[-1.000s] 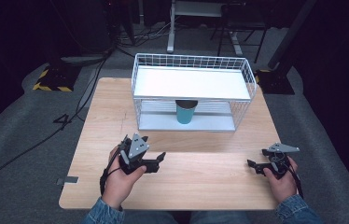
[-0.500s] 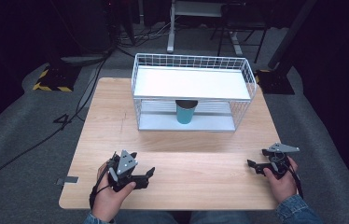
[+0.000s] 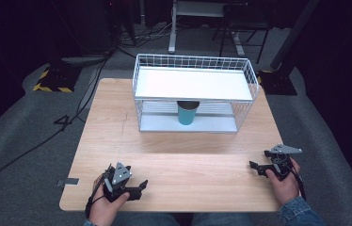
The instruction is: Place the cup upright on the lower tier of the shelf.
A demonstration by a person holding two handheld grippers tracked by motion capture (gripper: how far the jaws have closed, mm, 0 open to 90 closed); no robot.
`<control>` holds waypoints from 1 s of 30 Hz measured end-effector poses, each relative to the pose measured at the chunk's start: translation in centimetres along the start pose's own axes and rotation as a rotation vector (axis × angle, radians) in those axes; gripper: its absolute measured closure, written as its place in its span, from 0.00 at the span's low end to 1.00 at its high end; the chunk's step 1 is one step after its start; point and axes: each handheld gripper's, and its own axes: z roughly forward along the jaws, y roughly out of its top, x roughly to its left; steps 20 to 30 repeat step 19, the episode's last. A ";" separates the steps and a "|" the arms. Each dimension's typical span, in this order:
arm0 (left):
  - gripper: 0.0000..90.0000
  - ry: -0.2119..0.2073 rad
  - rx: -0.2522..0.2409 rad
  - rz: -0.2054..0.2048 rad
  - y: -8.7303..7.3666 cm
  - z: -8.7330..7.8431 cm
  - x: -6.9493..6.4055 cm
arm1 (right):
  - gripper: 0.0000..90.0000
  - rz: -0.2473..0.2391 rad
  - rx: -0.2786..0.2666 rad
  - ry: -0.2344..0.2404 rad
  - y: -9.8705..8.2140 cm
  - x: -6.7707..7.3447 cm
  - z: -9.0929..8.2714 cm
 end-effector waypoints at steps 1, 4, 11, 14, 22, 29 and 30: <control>0.20 -0.002 0.004 -0.006 -0.1 0.1 0.0 | 0.14 0.000 0.000 0.000 0.0 0.0 0.0; 0.20 0.004 0.046 0.021 -0.7 0.6 0.3 | 0.14 0.000 0.000 0.000 0.0 0.0 0.0; 0.18 0.013 0.082 0.033 -1.1 1.1 0.5 | 0.14 0.000 0.000 0.000 0.0 0.0 0.0; 0.17 0.025 0.073 0.019 -1.2 1.1 0.4 | 0.14 0.000 0.000 0.000 0.0 0.0 0.0; 0.16 0.045 0.051 -0.010 -1.5 1.2 0.1 | 0.14 0.000 0.001 0.001 0.0 0.0 0.0; 0.16 0.045 0.051 -0.010 -1.5 1.2 0.1 | 0.14 0.000 0.001 0.001 0.0 0.0 0.0; 0.16 0.045 0.051 -0.010 -1.5 1.2 0.1 | 0.14 0.000 0.001 0.001 0.0 0.0 0.0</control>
